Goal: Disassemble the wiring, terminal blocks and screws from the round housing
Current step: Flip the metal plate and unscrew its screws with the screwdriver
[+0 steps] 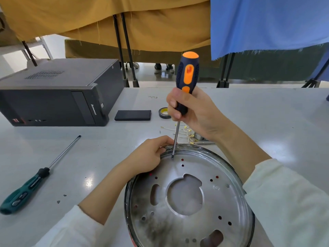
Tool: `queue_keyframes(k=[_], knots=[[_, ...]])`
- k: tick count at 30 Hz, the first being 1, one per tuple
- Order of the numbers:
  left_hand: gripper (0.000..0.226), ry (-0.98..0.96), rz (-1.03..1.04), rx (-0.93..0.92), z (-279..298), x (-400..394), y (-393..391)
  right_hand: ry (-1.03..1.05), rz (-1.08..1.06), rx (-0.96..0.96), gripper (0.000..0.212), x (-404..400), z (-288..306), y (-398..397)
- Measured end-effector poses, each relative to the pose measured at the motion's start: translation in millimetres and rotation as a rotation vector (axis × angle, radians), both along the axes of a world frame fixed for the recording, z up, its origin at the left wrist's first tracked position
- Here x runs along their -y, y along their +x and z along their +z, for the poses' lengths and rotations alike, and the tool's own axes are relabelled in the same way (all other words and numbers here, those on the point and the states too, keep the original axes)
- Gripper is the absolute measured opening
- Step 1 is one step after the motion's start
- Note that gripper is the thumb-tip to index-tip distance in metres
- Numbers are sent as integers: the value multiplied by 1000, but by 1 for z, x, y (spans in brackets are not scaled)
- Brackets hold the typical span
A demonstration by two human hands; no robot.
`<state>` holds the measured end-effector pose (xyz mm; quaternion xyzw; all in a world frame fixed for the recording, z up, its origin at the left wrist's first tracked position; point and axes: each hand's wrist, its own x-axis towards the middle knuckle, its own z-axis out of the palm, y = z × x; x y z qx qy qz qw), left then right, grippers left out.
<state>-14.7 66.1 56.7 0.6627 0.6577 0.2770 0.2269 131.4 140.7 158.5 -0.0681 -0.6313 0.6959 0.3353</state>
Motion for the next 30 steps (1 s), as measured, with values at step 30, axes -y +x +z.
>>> queue_keyframes(k=[30], knots=[[54, 16, 108, -93, -3, 10, 14, 33, -92, -4, 31, 8, 6, -12]])
